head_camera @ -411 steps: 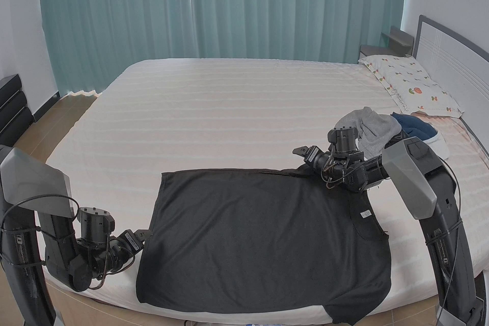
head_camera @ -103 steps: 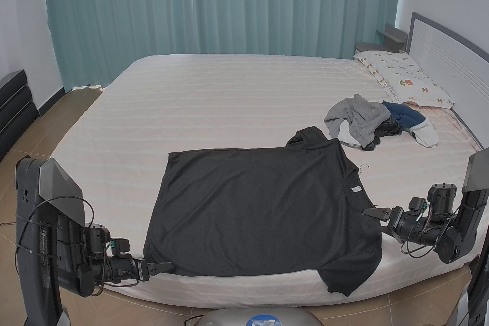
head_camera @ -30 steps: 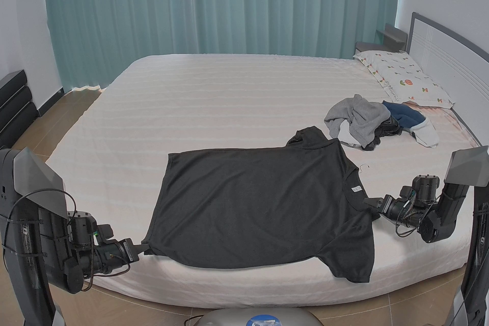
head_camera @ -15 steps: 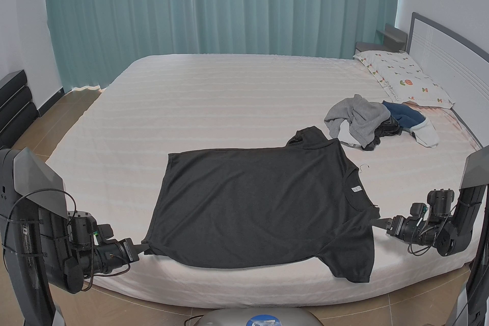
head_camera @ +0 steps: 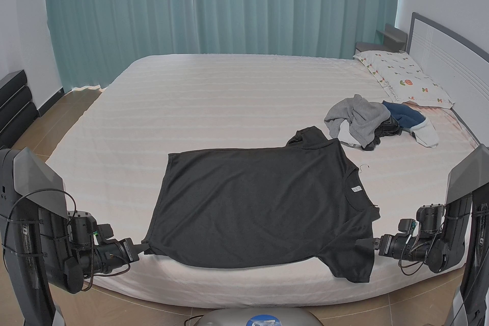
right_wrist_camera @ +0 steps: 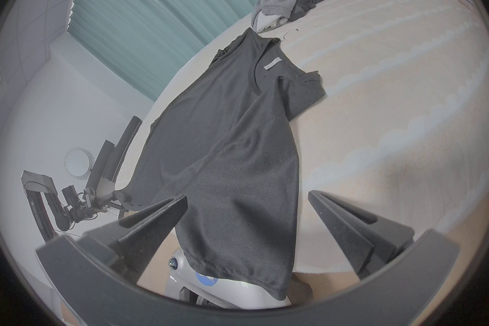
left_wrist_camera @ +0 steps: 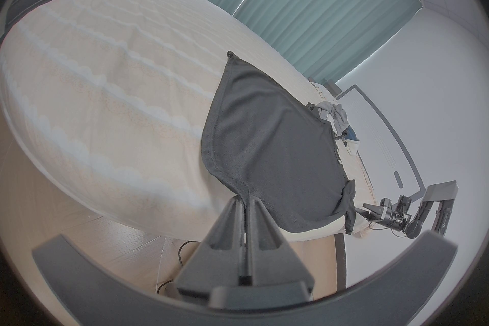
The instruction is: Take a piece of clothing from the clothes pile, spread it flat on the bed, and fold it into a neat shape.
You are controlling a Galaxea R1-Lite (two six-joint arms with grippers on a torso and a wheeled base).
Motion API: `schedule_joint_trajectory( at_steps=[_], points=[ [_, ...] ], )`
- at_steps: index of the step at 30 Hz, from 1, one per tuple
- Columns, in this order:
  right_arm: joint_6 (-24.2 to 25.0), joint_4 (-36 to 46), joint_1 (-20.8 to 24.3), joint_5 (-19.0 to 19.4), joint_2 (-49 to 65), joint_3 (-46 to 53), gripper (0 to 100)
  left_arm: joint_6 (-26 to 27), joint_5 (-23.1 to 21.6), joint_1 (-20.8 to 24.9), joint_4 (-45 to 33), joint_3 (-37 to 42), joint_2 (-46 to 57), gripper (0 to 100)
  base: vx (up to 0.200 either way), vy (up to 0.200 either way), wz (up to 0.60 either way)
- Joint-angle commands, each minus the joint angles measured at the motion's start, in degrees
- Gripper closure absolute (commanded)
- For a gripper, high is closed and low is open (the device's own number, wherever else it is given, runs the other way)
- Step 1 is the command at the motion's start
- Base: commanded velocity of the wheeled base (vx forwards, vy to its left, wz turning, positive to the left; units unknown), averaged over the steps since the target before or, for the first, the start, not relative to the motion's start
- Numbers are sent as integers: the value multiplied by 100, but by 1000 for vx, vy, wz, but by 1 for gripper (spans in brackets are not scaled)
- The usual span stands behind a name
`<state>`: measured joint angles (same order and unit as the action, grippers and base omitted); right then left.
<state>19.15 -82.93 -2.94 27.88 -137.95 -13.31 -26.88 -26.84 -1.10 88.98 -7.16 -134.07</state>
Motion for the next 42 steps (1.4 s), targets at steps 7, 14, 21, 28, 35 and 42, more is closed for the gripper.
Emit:
schedule_joint_trajectory(
  at_steps=[7, 14, 21, 28, 35, 42],
  points=[
    [89, -21, 223, -11, -189, -110, 0, -1, 4, -5, 58, 4, 4, 100, 0, 0, 0],
    [106, -100, 92, -134, -118, 48, 100, -1, 4, -13, 58, -5, 4, 100, 0, 0, 0],
    [80, -505, -137, -90, -92, 549, 100, 16, 4, -31, 58, 4, 57, 100, 0, 0, 0],
    [45, -663, -269, 218, 339, 1173, 100, 139, 223, -48, 58, 74, 232, 100, 0, 0, 0],
    [-8, -566, -453, 323, 532, 1331, 100, 508, 241, -48, 58, 346, 312, 100, 0, 0, 0],
    [-509, 506, -488, 323, 989, 1331, 100, 895, 549, -40, 58, 469, 294, 100, 0, 0, 0]
  ],
)
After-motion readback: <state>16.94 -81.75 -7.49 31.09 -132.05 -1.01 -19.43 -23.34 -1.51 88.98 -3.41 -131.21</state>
